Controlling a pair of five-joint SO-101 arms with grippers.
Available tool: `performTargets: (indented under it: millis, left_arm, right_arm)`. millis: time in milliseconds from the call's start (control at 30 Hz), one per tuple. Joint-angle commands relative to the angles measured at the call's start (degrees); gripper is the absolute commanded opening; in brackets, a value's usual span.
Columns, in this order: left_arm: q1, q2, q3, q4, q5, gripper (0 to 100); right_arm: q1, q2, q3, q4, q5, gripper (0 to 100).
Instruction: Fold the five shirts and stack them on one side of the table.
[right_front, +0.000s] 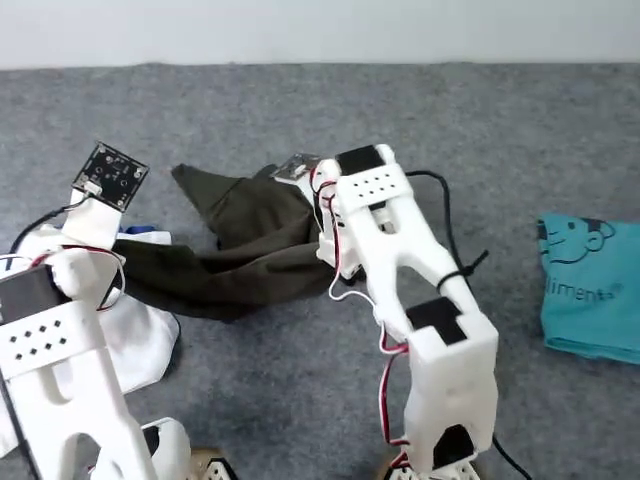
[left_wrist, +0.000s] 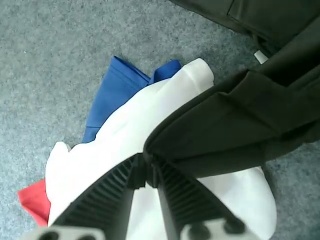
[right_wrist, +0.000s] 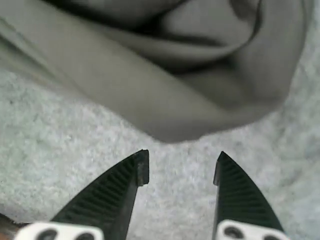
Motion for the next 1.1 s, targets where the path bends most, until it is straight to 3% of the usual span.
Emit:
performTargets:
  millis: [0,300,500,633,800,1067]
  left_arm:
    - [-0.35,-1.23,-0.31,-1.23,-0.26,1]
    - [-0.35,-1.23,-0.31,-1.05,-0.26,1]
    - [-0.35,-1.23,-0.31,-0.97,-0.26,1]
    - [-0.35,-1.23,-0.31,-1.23,-0.26,1]
    - [-0.35,-1.67,-1.98,-1.58,0.00,1]
    - [-0.09,-1.23,-20.26,-5.63,10.99,1]
  right_arm:
    - [-0.57,2.51,-5.10,-0.22,0.44,21.9]
    - [0.75,14.46,-14.33,-4.70,0.44,21.4]
    - [1.36,16.84,-18.29,-4.44,0.53,1.2]
    - [3.65,16.31,-19.96,-1.27,0.53,0.8]
    - [9.01,12.79,-28.13,6.29,0.70,1.0]
    - [14.73,-3.82,-34.20,7.69,7.74,1.0]
